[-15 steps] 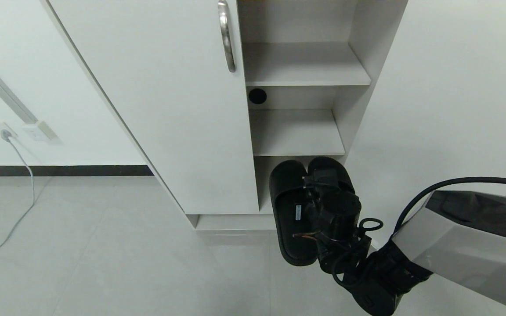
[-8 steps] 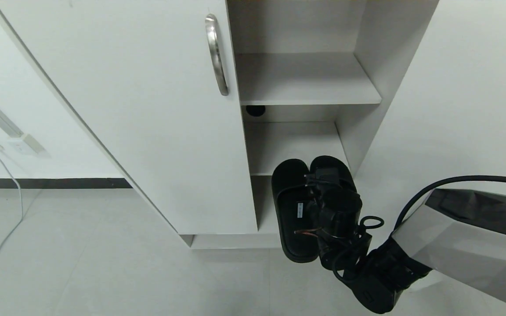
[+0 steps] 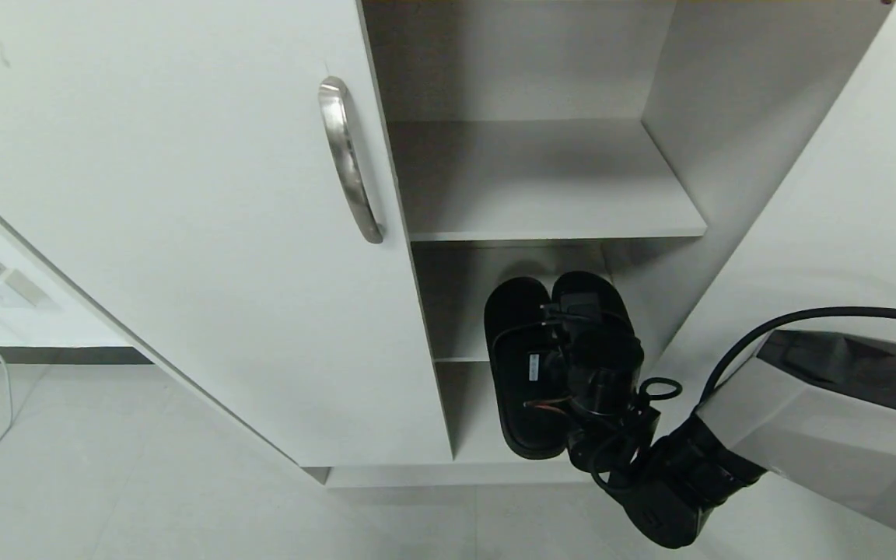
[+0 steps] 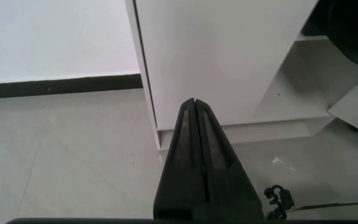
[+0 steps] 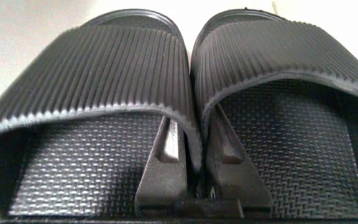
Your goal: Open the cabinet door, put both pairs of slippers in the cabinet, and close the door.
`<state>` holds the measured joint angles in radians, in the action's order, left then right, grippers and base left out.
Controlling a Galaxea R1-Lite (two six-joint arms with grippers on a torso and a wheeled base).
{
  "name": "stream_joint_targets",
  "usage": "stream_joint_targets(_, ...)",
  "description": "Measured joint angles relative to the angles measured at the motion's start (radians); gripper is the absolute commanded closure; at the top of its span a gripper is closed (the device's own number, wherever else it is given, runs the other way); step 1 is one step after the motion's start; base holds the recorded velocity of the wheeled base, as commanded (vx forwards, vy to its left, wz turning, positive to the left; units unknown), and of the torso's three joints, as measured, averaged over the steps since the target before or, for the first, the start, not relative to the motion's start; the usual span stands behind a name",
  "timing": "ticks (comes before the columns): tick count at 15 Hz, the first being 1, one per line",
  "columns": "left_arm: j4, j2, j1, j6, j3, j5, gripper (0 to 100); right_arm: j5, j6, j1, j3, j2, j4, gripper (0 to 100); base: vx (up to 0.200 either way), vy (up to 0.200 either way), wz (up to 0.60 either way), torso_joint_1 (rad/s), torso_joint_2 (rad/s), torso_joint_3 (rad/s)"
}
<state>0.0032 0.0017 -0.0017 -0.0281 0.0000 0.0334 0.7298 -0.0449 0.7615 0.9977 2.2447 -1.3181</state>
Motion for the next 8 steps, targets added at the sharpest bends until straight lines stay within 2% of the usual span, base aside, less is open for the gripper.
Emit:
stream_joint_targets(4, -0.001, 0.000, 0.000, 0.002, 0.000, 0.000, 100, -0.019, 0.009, -0.032, 0.048, 0.003, 0.054, 100, 0.000, 0.000, 0.00, 0.000, 0.00, 0.000)
stream_joint_targets(8, 0.000, 0.000, 0.000, 0.003, 0.000, 0.000, 100, -0.050, 0.018, -0.069, 0.169, 0.043, 0.112, 100, 0.000, 0.000, 0.00, 0.000, 0.00, 0.000)
